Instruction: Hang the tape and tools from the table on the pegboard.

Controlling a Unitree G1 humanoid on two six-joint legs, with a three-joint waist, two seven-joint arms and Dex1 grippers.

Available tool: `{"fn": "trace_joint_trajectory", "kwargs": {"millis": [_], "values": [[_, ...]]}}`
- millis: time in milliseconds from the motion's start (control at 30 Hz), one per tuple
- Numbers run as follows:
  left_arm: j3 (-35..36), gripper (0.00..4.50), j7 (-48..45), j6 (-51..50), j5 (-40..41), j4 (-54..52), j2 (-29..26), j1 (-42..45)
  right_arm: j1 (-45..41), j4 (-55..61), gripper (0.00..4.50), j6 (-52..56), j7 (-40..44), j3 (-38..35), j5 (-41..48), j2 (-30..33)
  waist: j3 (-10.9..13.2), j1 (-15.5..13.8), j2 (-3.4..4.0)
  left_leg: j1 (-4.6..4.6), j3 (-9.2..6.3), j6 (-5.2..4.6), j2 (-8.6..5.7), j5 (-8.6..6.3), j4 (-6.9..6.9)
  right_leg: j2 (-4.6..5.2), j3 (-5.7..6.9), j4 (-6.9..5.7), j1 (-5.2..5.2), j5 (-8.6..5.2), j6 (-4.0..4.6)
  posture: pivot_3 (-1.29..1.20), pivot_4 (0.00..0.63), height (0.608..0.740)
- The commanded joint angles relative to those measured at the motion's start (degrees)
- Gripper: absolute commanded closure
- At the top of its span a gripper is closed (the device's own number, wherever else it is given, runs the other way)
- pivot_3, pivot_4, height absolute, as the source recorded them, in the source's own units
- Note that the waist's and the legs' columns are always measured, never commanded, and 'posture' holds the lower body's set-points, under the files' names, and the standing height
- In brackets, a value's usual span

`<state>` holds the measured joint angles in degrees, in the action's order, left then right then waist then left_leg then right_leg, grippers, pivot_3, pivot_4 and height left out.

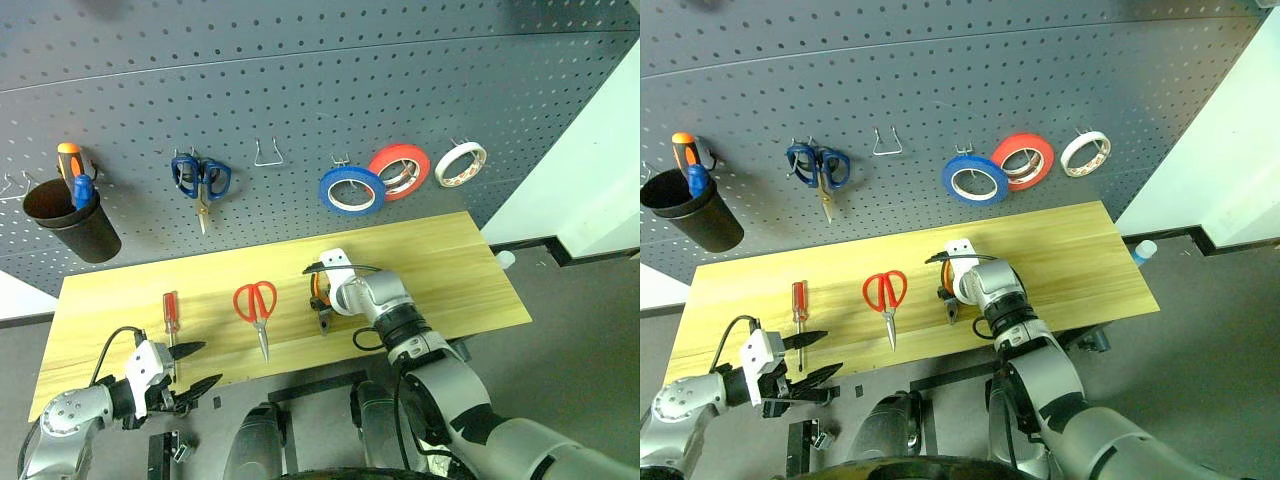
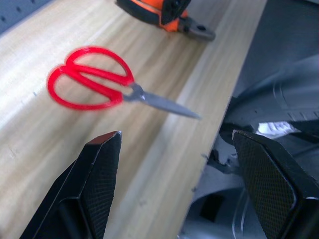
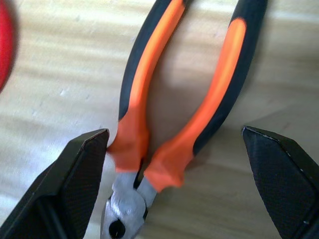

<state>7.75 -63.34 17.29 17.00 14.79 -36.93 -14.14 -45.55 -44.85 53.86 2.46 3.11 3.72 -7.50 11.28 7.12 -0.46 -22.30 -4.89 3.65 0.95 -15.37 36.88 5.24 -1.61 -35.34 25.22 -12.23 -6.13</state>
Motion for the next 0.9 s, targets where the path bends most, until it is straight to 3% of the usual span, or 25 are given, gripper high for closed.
{"fn": "trace_joint_trajectory", "kwargs": {"millis": [33,133,233,367,400,567,667,900], "values": [[0.9,0.77,1.1,-2.6,1.1,-4.3,-0.7,-1.1,-3.7,-3.4,0.06,-2.8,-1.4,-0.4,1.0,-7.7,0.0,0.0,-0.01,0.0,0.0,0.0,0.0,0.0,0.0,-0.01,0.0,0.0,0.0,0.0,0.0,-0.05,0.189,0.73],[1.0,0.77,2.0,-4.4,1.0,-6.6,-0.7,-1.4,-3.7,-5.3,0.06,-3.4,-2.1,1.1,0.1,-7.3,0.0,0.0,-0.01,0.0,0.0,0.0,0.0,0.0,-0.01,-0.01,0.0,0.01,0.0,0.0,0.0,-0.05,0.185,0.73],[1.3,0.77,2.6,-5.9,1.1,-8.4,-0.9,-1.8,-3.2,-5.2,0.57,-2.2,-1.7,2.8,-0.7,-6.3,0.0,0.0,-0.01,0.0,0.0,0.0,0.0,0.0,0.0,-0.01,0.0,0.0,-0.01,0.0,0.0,-0.05,0.184,0.73],[1.7,0.77,3.4,-7.2,1.1,-10.1,-1.0,-2.2,-2.7,-3.7,1.87,-0.8,-0.5,4.7,-0.8,-5.4,0.0,0.0,-0.01,0.0,-0.01,0.0,0.0,0.0,-0.01,-0.01,0.0,0.01,0.0,-0.01,0.0,-0.05,0.184,0.73],[1.7,0.77,3.7,-7.6,1.1,-10.5,-1.0,-2.3,-2.5,-3.2,1.95,-0.3,-0.2,5.1,-0.7,-5.3,0.0,0.0,-0.01,0.0,-0.01,0.0,0.0,0.0,-0.01,-0.01,0.0,0.01,0.0,-0.01,0.0,-0.05,0.184,0.73],[2.1,0.77,4.7,-8.9,1.2,-12.4,-1.0,-2.6,-1.4,0.4,1.99,1.6,0.3,5.6,-0.3,-4.7,0.0,0.0,0.0,0.0,-0.01,0.0,0.0,0.0,-0.01,-0.02,0.0,0.01,0.01,-0.01,0.0,-0.05,0.184,0.73],[4.4,0.77,6.8,-8.7,2.6,-14.0,0.0,-2.7,0.9,8.4,1.99,0.2,4.7,9.5,-0.5,-2.4,0.1,0.0,0.03,-0.11,-0.02,0.0,0.01,0.0,-0.02,-0.02,0.0,0.01,0.13,-0.01,0.0,-0.05,0.184,0.73],[13.5,0.77,15.2,-6.6,9.6,-20.8,6.2,-0.7,11.5,38.5,1.99,-23.3,23.8,23.7,-3.0,10.6,0.4,-0.6,0.03,-0.17,-0.05,0.0,0.06,0.0,-0.21,-0.08,0.01,0.08,0.19,-0.16,-0.43,-0.05,0.186,0.73]]}}
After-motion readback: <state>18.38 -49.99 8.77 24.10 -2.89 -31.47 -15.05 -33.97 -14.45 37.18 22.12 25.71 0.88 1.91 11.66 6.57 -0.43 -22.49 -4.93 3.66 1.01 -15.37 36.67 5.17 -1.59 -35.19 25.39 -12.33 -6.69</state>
